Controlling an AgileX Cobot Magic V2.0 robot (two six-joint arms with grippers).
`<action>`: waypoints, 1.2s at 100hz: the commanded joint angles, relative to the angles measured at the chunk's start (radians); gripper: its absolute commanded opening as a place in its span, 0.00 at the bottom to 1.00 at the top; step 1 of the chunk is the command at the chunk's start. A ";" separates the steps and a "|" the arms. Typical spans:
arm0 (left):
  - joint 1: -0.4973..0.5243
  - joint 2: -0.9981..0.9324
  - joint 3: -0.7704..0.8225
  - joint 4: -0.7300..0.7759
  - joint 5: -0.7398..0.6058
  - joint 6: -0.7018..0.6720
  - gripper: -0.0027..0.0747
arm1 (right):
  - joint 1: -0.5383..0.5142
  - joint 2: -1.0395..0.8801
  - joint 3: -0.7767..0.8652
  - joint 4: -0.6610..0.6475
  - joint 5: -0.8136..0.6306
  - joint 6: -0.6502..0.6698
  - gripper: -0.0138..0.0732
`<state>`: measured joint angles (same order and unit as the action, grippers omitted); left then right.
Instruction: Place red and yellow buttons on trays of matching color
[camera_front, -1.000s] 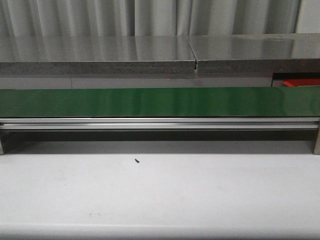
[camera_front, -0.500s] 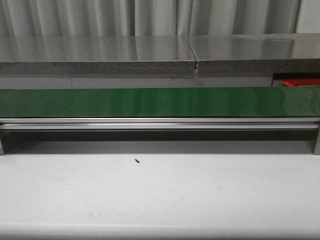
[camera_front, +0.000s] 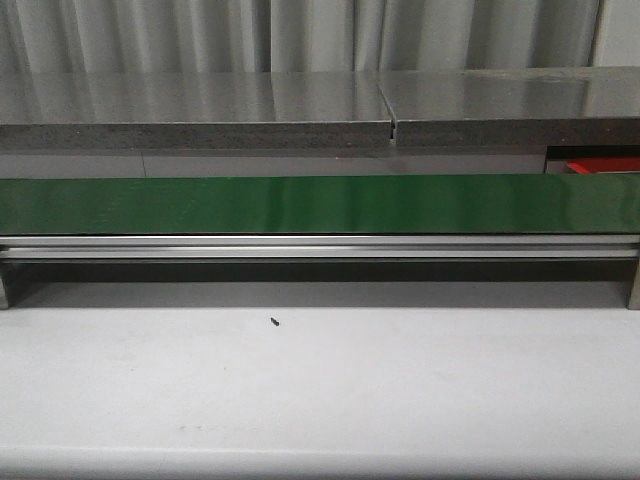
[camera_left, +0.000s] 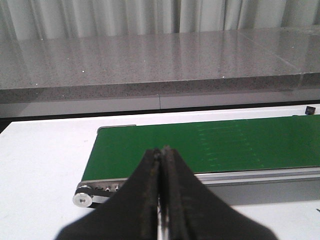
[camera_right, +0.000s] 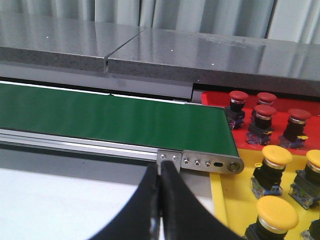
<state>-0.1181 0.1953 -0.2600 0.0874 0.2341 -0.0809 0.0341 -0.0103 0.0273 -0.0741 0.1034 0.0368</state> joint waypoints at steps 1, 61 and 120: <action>-0.009 -0.043 0.034 0.016 -0.119 -0.030 0.01 | 0.002 -0.018 -0.001 -0.012 -0.081 -0.001 0.02; -0.005 -0.234 0.270 -0.012 -0.228 -0.045 0.01 | 0.002 -0.018 -0.001 -0.012 -0.081 -0.001 0.02; -0.005 -0.234 0.270 -0.023 -0.225 -0.045 0.01 | 0.002 -0.018 -0.001 -0.012 -0.081 -0.001 0.02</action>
<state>-0.1221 -0.0064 0.0008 0.0745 0.0903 -0.1157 0.0341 -0.0103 0.0273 -0.0741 0.1027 0.0368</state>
